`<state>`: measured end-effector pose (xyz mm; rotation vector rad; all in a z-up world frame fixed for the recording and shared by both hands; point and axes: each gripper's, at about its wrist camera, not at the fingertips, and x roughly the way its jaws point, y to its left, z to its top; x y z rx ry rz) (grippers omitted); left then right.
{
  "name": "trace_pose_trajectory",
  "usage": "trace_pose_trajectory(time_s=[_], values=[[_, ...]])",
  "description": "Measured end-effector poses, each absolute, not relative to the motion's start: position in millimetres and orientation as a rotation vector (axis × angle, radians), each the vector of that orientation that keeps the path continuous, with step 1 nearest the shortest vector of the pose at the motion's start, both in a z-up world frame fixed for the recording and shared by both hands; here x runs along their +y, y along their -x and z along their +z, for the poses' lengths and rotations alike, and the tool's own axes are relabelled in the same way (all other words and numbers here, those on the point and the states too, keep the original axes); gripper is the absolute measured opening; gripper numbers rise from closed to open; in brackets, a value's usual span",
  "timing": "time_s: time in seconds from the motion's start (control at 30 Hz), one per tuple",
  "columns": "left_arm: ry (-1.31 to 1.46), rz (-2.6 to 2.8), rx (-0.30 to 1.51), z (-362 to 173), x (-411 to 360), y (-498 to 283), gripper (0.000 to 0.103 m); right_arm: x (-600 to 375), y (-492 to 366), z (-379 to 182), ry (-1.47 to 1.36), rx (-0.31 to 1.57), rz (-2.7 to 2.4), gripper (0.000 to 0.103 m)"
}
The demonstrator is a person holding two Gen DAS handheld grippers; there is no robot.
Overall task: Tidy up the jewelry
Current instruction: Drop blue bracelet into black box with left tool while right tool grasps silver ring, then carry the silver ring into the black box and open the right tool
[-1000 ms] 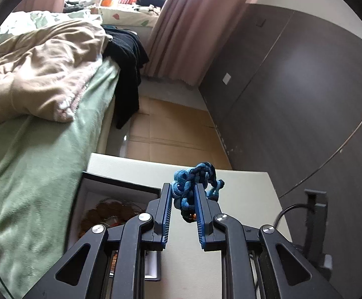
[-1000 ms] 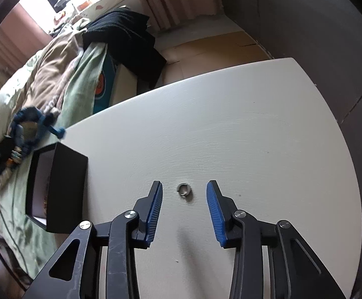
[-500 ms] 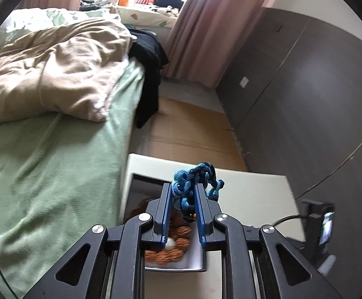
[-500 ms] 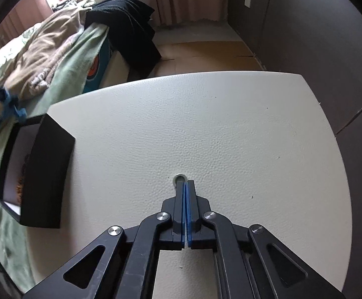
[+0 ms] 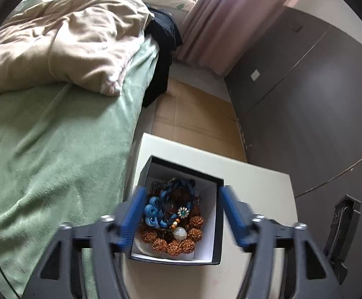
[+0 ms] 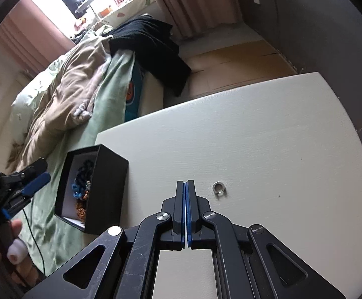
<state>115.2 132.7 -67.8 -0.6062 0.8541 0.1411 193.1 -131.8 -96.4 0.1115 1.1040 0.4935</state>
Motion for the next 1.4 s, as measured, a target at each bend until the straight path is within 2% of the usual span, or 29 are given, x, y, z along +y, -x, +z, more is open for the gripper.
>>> trace_pose_trajectory(time_s=[0.1, 0.13, 0.2, 0.23, 0.27, 0.5, 0.6, 0.67, 0.7, 0.9, 1.07, 1.4], values=[[0.618, 0.144, 0.836, -64.2, 134.8, -113.0, 0.074, -131.1, -195.9, -96.3, -0.108, 1.098, 0.471, 0.003], [0.627, 0.141, 0.836, -64.7, 135.6, -112.8, 0.074, -129.8, -198.3, -99.8, -0.092, 1.112, 0.45, 0.007], [0.637, 0.135, 0.842, -65.9, 136.9, -113.6, 0.074, -128.1, -202.6, -109.1, -0.073, 1.151, 0.433, 0.028], [0.637, 0.133, 0.844, -66.2, 136.8, -113.8, 0.074, -126.7, -204.2, -114.5, -0.064, 1.161, 0.416, 0.045], [0.637, 0.133, 0.844, -65.9, 136.9, -113.9, 0.074, -127.4, -205.1, -117.2, -0.055, 1.159, 0.396, 0.047], [0.653, 0.135, 0.84, -64.9, 139.2, -112.8, 0.075, -115.8, -203.7, -123.7, 0.034, 1.118, 0.374, 0.046], [0.66, 0.136, 0.837, -64.4, 141.4, -111.4, 0.076, -110.5, -202.0, -130.5, 0.113, 1.097, 0.327, 0.034], [0.663, 0.136, 0.831, -63.1, 143.3, -110.4, 0.076, -105.9, -199.2, -130.9, 0.173, 1.071, 0.305, 0.019], [0.666, 0.137, 0.827, -62.6, 144.8, -109.5, 0.076, -103.8, -198.5, -130.9, 0.203, 1.069, 0.295, 0.015], [0.689, 0.144, 0.811, -61.2, 154.9, -104.7, 0.076, -114.9, -199.2, -119.9, 0.021, 1.121, 0.4, 0.015], [0.686, 0.179, 0.769, -53.7, 163.8, -97.5, 0.076, -113.1, -190.6, -90.7, -0.152, 1.062, 0.568, 0.015], [0.657, 0.195, 0.769, -50.8, 167.8, -96.7, 0.076, -68.5, -161.0, -63.9, -0.303, 0.972, 0.821, 0.015]])
